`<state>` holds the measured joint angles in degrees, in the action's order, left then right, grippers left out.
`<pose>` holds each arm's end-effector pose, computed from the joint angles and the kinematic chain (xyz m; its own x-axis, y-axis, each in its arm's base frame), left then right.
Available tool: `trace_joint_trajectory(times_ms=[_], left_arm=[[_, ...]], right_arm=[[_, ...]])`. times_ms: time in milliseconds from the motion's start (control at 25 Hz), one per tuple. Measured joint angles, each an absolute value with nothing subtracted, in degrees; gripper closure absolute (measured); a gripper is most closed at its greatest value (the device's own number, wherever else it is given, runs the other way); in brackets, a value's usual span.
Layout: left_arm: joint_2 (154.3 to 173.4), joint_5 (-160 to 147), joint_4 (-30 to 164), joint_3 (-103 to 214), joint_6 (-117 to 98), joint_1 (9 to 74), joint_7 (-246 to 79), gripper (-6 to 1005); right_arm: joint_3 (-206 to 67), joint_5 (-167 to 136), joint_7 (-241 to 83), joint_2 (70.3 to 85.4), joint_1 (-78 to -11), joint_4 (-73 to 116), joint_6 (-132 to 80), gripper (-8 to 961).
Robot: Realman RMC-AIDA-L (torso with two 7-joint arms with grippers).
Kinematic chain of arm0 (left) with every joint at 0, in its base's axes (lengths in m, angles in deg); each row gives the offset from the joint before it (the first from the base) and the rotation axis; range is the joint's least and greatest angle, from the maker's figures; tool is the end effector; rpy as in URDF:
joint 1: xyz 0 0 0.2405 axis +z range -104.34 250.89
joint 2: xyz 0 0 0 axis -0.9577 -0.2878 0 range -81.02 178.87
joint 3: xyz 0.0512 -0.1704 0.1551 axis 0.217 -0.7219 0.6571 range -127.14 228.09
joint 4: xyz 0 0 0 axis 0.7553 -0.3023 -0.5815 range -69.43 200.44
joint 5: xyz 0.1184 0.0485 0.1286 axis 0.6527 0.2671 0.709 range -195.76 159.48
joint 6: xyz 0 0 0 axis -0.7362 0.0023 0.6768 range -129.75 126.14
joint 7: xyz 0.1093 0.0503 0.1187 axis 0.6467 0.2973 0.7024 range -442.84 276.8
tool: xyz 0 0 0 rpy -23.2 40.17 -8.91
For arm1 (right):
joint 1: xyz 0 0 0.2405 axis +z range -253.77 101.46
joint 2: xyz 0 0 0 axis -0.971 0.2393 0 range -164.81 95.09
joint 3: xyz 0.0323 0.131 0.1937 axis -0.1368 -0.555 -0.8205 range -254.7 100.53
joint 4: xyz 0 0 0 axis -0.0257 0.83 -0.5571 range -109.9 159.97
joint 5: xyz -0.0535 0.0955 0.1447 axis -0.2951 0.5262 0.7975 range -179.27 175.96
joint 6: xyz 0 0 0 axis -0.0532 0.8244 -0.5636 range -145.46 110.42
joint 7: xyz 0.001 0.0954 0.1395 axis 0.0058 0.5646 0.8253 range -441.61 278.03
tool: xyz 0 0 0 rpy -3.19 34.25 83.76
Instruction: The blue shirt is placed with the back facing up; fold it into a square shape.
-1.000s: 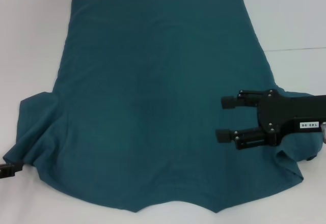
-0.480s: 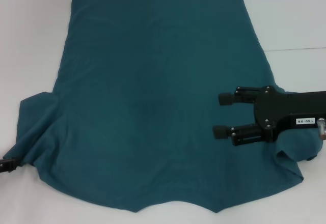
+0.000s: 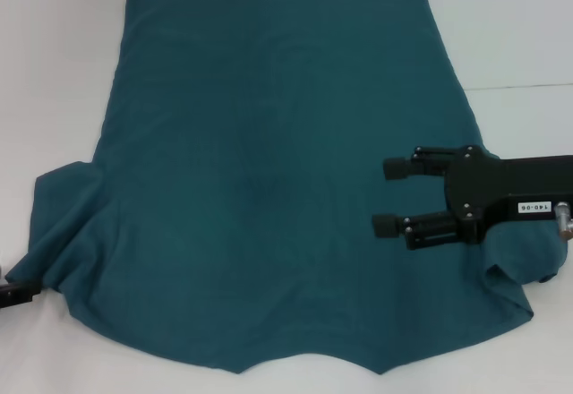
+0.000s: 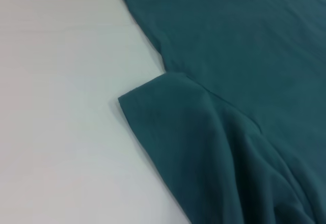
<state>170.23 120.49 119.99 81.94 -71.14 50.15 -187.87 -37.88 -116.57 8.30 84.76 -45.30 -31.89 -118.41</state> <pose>-0.3362 0.3127 0.0410 0.6088 0.7011 0.3712 0.7609 -0.3838 -0.5231 0.1810 0.3082 0.0305 0.8447 -0.2413 -0.4777 -0.3407 -0.9308 -0.1322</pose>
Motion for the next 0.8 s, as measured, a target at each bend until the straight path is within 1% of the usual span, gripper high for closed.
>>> trace_joint_trajectory(times_ms=[280,520,600,800], left_arm=[[170.09,121.3,118.1,82.0,-70.9,48.7,-187.5,327],[170.45,121.3,117.9,82.1,-69.0,48.4,-188.1,458],[170.47,121.3,117.9,82.1,-68.7,48.4,-188.6,702],[170.48,122.3,118.0,82.3,-68.5,48.3,-189.4,893]], right_arm=[[-37.9,-116.6,8.3,84.82,-45.1,-31.7,-117.8,15],[-37.9,-116.5,8.3,84.85,-45.1,-31.7,-117.7,15],[-37.9,-116.5,8.3,84.85,-45.2,-31.7,-117.7,15],[-37.9,-116.5,8.3,84.85,-45.2,-31.7,-117.7,15]])
